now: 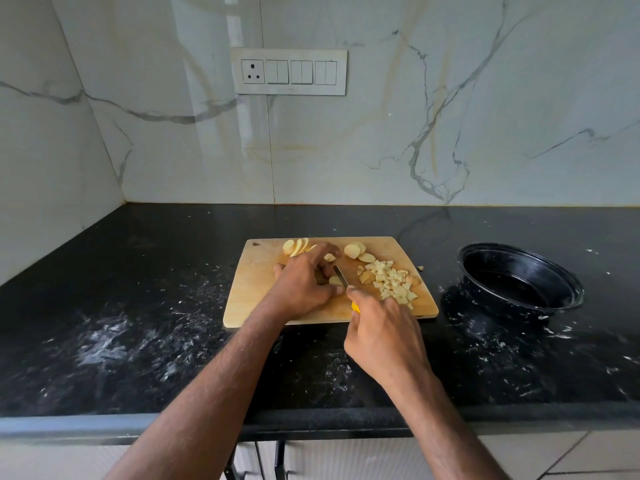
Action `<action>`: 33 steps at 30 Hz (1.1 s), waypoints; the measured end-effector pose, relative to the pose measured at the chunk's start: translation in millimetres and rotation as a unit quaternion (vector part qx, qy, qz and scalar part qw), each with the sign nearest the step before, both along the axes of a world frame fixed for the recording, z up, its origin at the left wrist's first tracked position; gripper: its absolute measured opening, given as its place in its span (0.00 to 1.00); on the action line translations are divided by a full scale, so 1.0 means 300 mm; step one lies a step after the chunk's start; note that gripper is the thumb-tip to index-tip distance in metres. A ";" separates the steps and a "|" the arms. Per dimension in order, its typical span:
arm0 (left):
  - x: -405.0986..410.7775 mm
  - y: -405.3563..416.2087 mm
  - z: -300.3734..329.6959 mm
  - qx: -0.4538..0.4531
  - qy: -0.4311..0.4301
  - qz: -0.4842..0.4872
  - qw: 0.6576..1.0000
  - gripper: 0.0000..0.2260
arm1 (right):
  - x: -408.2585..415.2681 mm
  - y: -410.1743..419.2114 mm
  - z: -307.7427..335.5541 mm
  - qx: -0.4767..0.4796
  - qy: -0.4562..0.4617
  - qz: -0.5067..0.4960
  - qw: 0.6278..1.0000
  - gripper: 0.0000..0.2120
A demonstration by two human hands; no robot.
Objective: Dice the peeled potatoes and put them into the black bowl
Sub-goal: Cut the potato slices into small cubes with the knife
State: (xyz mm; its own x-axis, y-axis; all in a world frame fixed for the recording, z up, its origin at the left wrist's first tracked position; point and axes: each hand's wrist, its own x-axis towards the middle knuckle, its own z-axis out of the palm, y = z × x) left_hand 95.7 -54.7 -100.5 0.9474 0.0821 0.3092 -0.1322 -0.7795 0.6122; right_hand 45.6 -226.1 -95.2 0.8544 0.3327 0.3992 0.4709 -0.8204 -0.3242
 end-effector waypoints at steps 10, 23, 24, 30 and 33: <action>-0.002 -0.016 0.006 0.061 0.008 -0.013 0.998 0.17 | -0.057 -0.031 0.001 -0.012 0.033 -0.001 0.999 0.25; 0.009 -0.005 -0.010 0.017 0.005 -0.018 1.000 0.25 | -0.095 -0.109 0.023 0.070 -0.017 -0.067 0.995 0.21; 0.011 0.002 -0.014 -0.005 0.004 -0.019 1.000 0.28 | -0.082 -0.092 0.027 0.077 -0.021 -0.067 0.995 0.22; 0.026 0.013 -0.028 -0.069 -0.015 -0.023 0.997 0.31 | -0.027 -0.017 -0.009 0.065 -0.025 -0.046 0.996 0.21; 0.029 0.021 -0.029 -0.067 -0.024 -0.022 0.997 0.30 | -0.016 -0.013 -0.031 0.047 -0.022 -0.034 0.998 0.22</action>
